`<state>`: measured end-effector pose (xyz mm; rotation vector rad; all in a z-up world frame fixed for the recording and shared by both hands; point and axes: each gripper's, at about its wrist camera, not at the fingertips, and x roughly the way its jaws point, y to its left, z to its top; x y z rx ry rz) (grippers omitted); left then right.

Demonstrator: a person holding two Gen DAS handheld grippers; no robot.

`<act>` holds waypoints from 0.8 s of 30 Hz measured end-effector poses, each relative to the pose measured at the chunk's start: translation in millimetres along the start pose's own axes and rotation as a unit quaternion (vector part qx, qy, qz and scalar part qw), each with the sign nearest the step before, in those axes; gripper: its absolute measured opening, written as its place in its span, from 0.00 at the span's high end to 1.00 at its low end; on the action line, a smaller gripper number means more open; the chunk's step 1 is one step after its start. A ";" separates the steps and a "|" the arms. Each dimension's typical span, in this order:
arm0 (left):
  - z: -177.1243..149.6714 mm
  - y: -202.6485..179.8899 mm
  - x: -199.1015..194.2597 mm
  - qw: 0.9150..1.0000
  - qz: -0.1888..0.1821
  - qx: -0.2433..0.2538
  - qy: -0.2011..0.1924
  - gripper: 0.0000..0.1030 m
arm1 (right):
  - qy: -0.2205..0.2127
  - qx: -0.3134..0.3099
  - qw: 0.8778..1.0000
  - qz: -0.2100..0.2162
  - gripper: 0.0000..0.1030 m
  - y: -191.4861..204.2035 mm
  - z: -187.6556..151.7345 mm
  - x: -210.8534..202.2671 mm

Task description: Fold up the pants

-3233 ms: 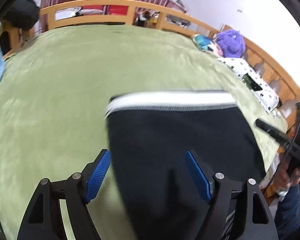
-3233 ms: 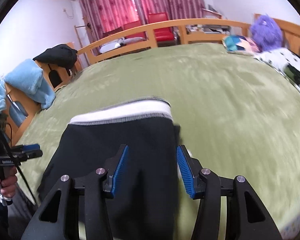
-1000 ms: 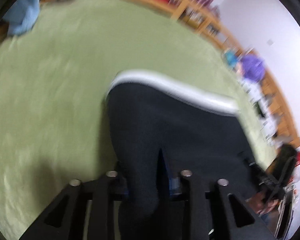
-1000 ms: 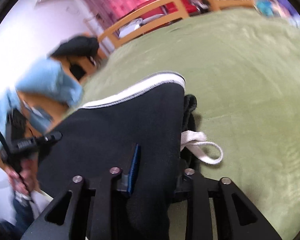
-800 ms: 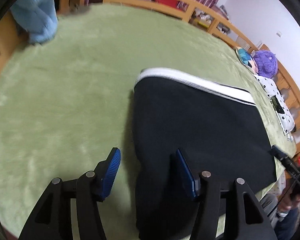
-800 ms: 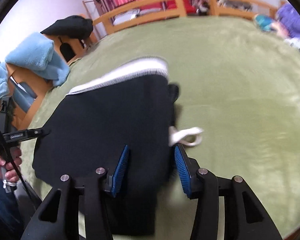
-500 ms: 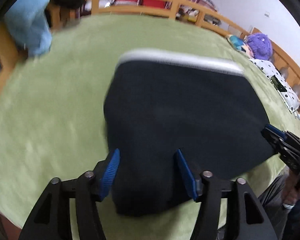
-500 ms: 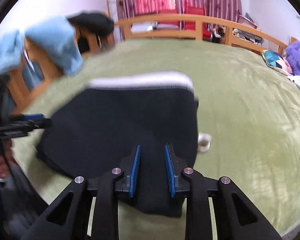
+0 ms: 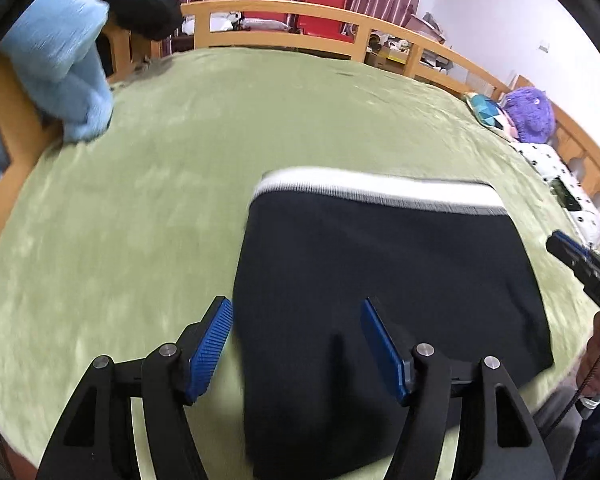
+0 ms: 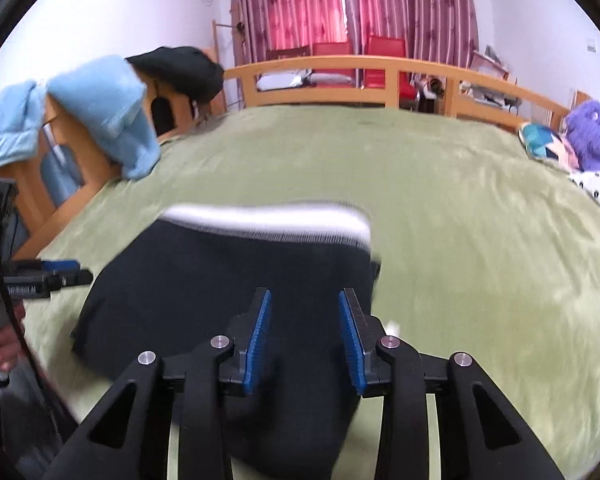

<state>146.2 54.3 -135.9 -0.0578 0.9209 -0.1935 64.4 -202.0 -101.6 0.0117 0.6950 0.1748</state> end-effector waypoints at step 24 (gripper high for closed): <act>-10.2 -24.3 -26.5 0.998 0.002 -0.058 -0.011 0.28 | 0.040 0.051 0.997 -0.044 0.56 -9.8 -4.8 25.9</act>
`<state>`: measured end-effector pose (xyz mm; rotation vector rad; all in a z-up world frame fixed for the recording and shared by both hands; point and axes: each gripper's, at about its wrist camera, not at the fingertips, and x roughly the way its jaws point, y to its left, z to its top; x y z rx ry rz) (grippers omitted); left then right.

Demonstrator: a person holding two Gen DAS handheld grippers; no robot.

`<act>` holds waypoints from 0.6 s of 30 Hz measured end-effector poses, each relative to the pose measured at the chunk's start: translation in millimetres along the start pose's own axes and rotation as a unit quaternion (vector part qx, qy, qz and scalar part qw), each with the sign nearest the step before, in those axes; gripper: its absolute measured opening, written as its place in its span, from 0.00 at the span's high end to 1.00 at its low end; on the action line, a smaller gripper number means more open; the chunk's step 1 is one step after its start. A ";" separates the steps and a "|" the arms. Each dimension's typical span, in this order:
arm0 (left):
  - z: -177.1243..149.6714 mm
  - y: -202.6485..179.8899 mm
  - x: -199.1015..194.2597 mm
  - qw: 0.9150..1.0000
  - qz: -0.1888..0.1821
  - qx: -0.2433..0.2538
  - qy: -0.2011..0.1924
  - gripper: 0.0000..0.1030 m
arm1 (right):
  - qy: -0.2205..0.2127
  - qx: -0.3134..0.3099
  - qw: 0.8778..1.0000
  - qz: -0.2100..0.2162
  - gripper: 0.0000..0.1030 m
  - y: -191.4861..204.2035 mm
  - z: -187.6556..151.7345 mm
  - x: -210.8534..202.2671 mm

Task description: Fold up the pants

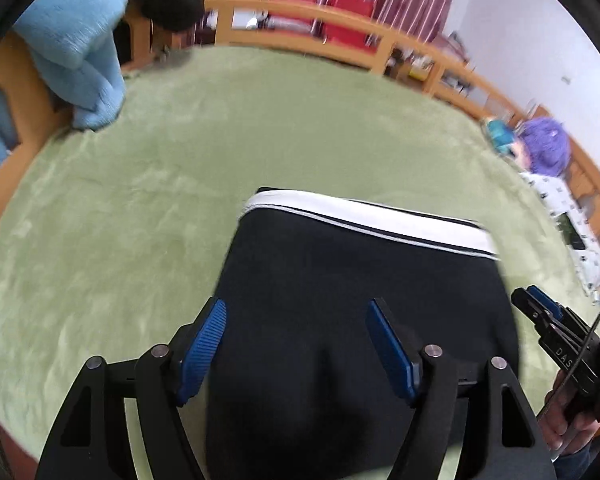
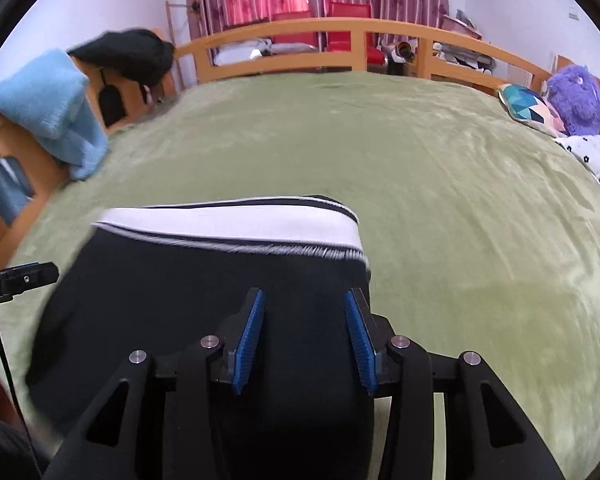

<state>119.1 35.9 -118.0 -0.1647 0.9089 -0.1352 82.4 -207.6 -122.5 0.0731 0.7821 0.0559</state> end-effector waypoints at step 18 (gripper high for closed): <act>-60.1 -60.4 -198.6 0.993 0.014 0.047 -0.108 0.06 | -0.065 0.001 0.997 -0.052 0.02 21.5 -37.7 -217.1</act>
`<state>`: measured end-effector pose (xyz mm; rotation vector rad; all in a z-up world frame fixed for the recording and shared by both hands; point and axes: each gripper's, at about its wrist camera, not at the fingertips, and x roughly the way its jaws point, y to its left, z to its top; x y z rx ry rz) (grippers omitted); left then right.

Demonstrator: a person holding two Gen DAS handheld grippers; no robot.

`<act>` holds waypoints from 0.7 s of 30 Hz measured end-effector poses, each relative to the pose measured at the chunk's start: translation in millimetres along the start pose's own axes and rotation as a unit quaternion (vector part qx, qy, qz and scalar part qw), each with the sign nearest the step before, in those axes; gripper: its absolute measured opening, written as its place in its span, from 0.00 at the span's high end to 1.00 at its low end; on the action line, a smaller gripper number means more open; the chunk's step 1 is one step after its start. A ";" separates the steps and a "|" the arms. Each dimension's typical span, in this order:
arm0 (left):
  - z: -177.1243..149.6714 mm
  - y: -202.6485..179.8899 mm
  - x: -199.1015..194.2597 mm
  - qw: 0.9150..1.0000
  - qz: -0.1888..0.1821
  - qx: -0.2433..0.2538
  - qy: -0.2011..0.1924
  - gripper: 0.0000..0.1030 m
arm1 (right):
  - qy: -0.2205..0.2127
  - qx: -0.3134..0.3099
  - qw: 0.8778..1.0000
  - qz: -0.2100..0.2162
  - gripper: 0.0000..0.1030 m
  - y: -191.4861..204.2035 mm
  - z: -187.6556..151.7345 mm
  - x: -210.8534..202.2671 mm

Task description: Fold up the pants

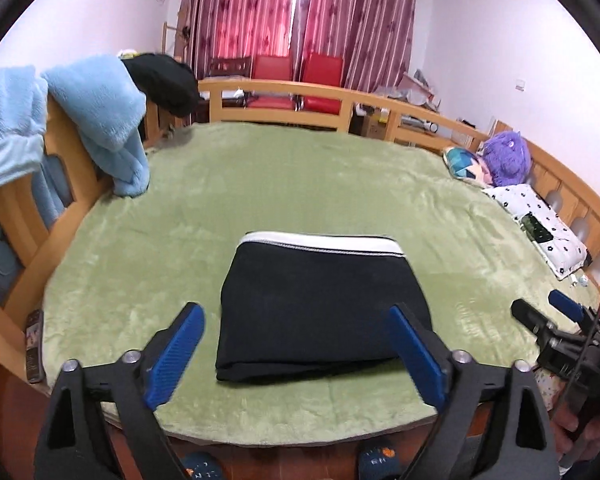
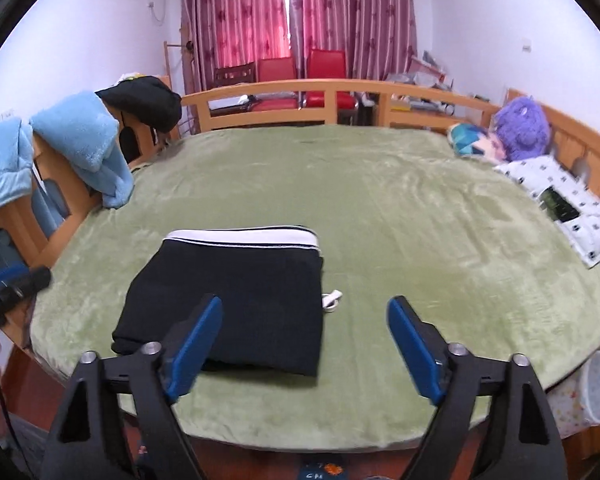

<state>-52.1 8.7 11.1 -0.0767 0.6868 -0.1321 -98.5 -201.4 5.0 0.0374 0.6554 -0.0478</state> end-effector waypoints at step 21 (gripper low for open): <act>-14.6 -7.9 -19.5 1.000 -0.007 0.001 -0.006 0.06 | 0.001 0.017 1.000 -0.010 0.01 2.7 -3.6 -12.2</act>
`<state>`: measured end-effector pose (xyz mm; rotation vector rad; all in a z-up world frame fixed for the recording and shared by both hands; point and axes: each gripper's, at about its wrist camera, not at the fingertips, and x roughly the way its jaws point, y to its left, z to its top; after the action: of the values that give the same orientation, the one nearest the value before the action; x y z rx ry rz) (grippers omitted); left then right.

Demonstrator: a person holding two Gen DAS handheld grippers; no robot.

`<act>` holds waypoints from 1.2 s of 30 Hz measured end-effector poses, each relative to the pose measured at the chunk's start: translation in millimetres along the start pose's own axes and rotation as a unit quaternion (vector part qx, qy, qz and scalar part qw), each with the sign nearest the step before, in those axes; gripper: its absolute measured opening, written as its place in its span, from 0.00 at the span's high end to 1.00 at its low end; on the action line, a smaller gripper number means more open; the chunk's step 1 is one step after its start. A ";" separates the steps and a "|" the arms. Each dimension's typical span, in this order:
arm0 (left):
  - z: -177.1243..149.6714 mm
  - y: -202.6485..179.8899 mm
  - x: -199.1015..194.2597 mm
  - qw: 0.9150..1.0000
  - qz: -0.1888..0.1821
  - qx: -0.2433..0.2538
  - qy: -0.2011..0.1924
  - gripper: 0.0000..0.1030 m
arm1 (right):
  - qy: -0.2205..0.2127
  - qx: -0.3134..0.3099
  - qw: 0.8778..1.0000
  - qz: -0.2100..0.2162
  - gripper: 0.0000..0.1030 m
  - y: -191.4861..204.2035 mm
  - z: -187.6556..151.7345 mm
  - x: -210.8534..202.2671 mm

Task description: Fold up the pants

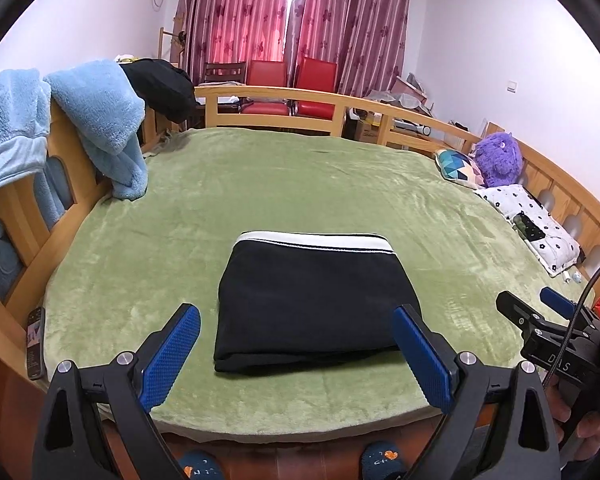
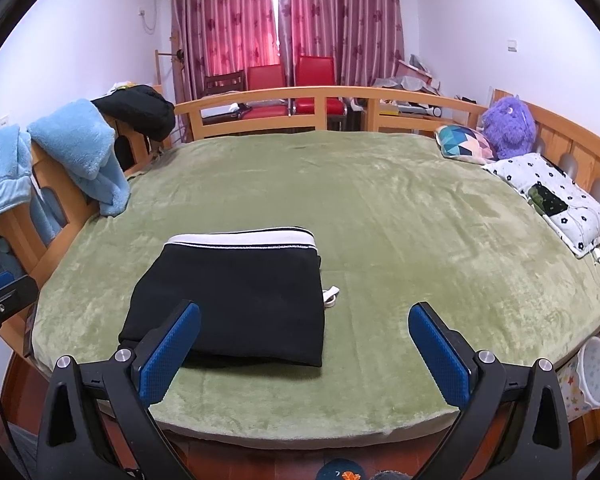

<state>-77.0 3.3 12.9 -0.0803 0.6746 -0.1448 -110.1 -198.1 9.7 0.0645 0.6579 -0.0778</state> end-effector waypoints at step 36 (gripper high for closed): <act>2.1 16.7 -5.1 1.000 0.004 -0.016 0.000 0.06 | 0.001 0.004 1.000 -0.005 0.01 11.4 4.5 6.0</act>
<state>-77.8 20.6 15.7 -0.1073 0.6768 -0.1256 -101.5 -187.4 10.0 0.0689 0.6603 -0.0908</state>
